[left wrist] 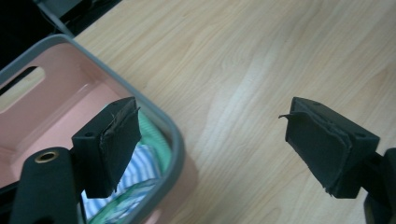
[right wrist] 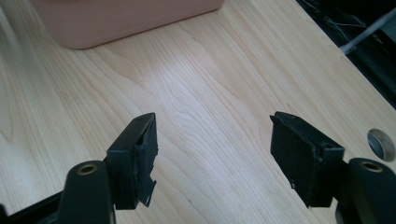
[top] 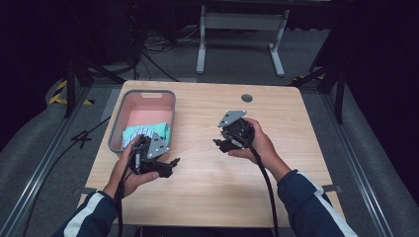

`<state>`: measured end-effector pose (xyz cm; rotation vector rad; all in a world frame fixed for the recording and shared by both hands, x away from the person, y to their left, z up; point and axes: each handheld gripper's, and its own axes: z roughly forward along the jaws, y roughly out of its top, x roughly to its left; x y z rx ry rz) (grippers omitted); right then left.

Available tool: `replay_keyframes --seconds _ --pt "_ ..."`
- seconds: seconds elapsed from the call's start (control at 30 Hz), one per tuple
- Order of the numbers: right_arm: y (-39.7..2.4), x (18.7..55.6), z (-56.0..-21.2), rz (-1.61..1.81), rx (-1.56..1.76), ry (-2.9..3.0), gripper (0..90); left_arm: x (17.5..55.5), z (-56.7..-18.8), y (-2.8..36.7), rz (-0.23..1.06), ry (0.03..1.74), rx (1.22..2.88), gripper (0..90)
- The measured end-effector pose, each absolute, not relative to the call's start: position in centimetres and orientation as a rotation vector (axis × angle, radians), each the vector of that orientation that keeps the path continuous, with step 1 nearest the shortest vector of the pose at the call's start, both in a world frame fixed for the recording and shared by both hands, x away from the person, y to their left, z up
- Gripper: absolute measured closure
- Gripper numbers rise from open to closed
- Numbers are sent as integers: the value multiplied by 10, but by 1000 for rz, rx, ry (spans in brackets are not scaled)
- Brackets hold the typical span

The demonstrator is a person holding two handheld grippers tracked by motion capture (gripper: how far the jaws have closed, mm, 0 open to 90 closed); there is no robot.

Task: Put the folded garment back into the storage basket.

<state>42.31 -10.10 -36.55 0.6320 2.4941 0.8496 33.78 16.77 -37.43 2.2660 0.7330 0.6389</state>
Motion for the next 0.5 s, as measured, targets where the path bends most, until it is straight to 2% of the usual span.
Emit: replay_keyframes --seconds 0.5 --pt "-145 399 -382 808 685 2466 319 329 -401 145 567 633 2334 171"
